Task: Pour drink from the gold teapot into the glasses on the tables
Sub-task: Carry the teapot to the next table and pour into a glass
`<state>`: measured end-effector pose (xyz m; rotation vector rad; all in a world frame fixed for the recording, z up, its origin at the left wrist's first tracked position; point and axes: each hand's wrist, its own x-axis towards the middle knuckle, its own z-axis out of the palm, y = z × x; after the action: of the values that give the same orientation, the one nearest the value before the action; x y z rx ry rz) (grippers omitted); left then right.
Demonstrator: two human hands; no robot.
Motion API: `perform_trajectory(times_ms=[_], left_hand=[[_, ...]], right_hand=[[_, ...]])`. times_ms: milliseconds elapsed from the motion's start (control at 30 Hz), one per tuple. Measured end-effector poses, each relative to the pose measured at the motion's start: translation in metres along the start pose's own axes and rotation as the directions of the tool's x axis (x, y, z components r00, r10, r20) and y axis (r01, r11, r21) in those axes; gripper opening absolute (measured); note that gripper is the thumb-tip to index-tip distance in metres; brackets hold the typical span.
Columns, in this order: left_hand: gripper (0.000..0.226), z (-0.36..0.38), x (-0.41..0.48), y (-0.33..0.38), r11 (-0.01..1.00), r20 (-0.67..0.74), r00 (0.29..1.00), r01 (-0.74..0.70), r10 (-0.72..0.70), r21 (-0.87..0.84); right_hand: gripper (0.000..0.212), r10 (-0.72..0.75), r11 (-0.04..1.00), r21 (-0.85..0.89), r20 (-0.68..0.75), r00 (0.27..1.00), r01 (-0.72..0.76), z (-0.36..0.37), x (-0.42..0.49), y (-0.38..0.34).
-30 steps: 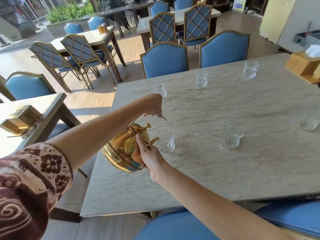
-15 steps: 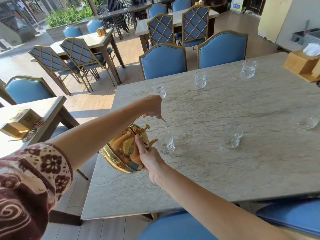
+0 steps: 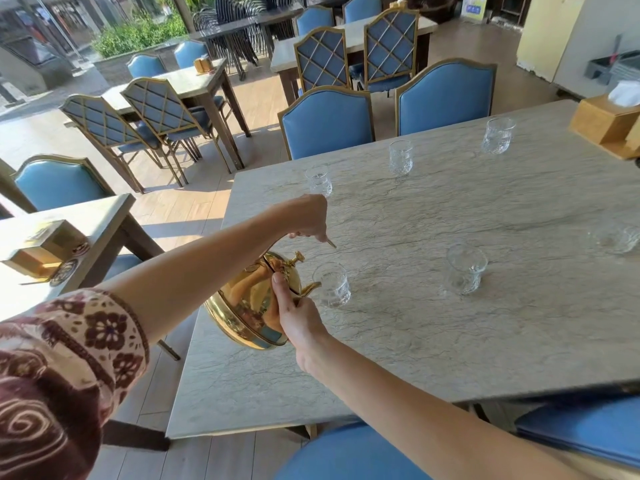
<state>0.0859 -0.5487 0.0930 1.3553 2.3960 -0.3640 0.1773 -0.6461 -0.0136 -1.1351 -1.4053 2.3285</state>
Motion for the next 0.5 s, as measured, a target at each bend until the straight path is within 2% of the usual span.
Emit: perform_trajectory(times_ms=[100, 167, 200, 267, 300, 367, 500], left_hand=[[0.038, 0.0, -0.002, 0.0, 1.0, 0.002, 1.0, 0.003, -0.002, -0.011], [0.038, 0.001, -0.002, -0.001, 1.0, -0.003, 1.0, 0.011, -0.011, -0.027], [0.039, 0.001, -0.003, -0.001, 0.999, -0.004, 1.0, 0.016, -0.017, -0.033], [0.039, 0.002, -0.003, -0.002, 0.999, -0.004, 1.0, 0.018, -0.019, -0.051], [0.039, 0.002, -0.003, -0.002, 0.998, -0.003, 1.0, 0.015, -0.016, -0.059], [0.039, 0.002, -0.004, -0.003, 0.997, -0.006, 1.0, 0.011, -0.011, -0.071], [0.038, 0.001, -0.007, -0.002, 0.994, -0.016, 1.0, 0.007, -0.009, -0.107]], right_hand=[[0.056, -0.012, 1.0, -0.019, -0.036, 0.999, 0.012, 0.003, 0.001, 0.003], [0.066, -0.036, 0.998, -0.049, -0.059, 0.998, 0.033, 0.007, 0.002, 0.005], [0.083, -0.048, 0.996, -0.078, -0.086, 0.995, 0.041, 0.01, 0.001, 0.006], [0.133, -0.079, 0.988, -0.142, -0.163, 0.983, 0.056, 0.015, 0.006, 0.011], [0.149, -0.087, 0.985, -0.165, -0.186, 0.979, 0.057, 0.017, 0.012, 0.016], [0.156, -0.103, 0.977, -0.206, -0.206, 0.973, 0.059, 0.017, 0.021, 0.023], [0.15, -0.128, 0.97, -0.231, -0.221, 0.967, 0.075, 0.016, 0.027, 0.028]])
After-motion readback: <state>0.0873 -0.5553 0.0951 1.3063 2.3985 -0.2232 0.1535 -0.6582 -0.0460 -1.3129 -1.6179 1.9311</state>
